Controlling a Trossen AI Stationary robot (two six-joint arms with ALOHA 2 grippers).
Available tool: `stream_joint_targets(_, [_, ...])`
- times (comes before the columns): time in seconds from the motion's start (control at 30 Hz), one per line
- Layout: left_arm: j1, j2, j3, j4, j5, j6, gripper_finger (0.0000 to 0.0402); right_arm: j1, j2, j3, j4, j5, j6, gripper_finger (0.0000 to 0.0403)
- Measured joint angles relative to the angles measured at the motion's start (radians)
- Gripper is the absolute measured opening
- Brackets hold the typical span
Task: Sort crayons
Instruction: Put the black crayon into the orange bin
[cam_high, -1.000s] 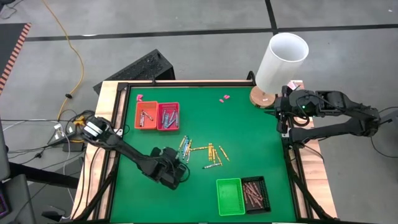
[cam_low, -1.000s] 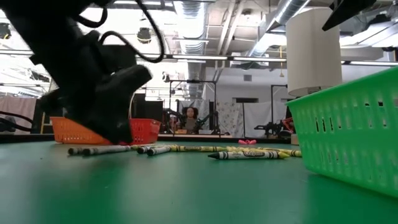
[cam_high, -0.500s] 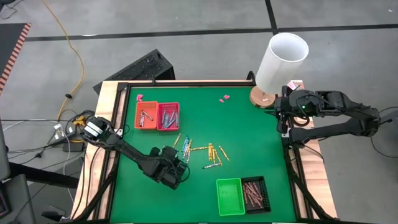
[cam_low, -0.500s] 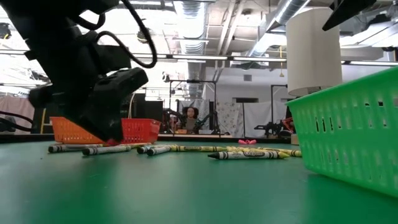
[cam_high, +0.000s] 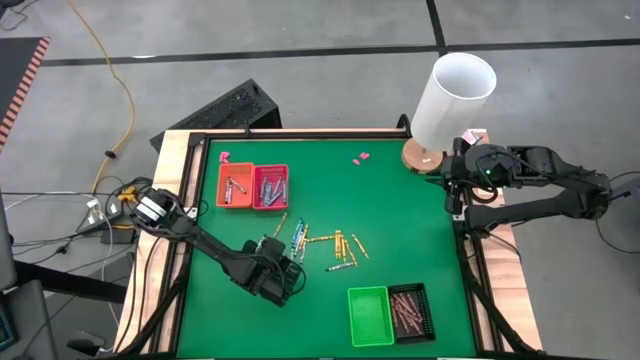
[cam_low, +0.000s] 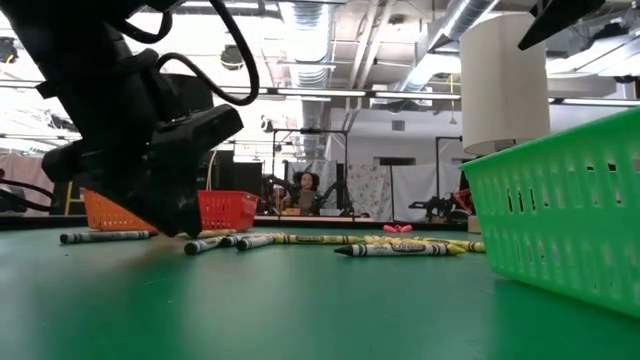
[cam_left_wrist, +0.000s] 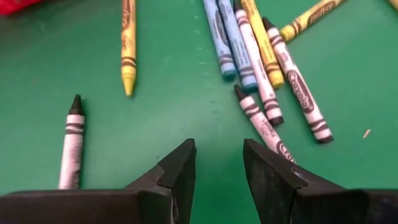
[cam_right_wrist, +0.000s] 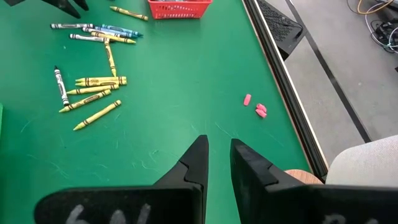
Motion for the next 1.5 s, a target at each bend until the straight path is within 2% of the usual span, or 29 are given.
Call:
stream_joint_targets(0.2, [0.002,-0.002,0.0,-0.009,0.018,-0.002,0.0123,0.0,0.0,0.0,0.0,0.0,0.0,0.0068])
stream_joint_targets(0.4, [-0.002,-0.053,0.0,-0.237,0.052,-0.091,0.0123,0.0,0.0,0.0,0.0,0.0,0.0,0.0068])
stream_joint_targets(0.57, [-0.021,-0.166,-0.006,-0.367,0.048,-0.103,0.0123,0.0,0.0,0.0,0.0,0.0,0.0,0.0068])
stream_joint_targets(0.7, [-0.034,-0.27,-0.066,-0.412,0.053,-0.105,0.0123,0.0,0.0,0.0,0.0,0.0,0.0,0.0068])
stream_joint_targets(0.8, [-0.038,-0.334,-0.159,-0.366,0.077,-0.115,0.0123,0.0,0.0,0.0,0.001,0.0,0.0,0.0068])
stream_joint_targets(0.9, [-0.038,-0.374,-0.261,-0.247,0.078,-0.123,0.0123,0.0,0.0,0.0,0.001,0.0,0.001,0.0068])
stream_joint_targets(1.07, [-0.038,-0.38,-0.377,-0.062,0.064,-0.11,0.0124,0.0,0.0,0.0,0.001,0.0,0.003,0.0068])
stream_joint_targets(1.23, [-0.038,-0.378,-0.411,-0.009,0.04,-0.099,0.0124,0.0,0.0,0.0,0.001,0.0,0.003,0.0068])
stream_joint_targets(1.5, [-0.038,-0.375,-0.413,0.026,0.055,-0.049,0.0123,0.0,0.0,0.0,0.001,0.0,0.003,0.0068])
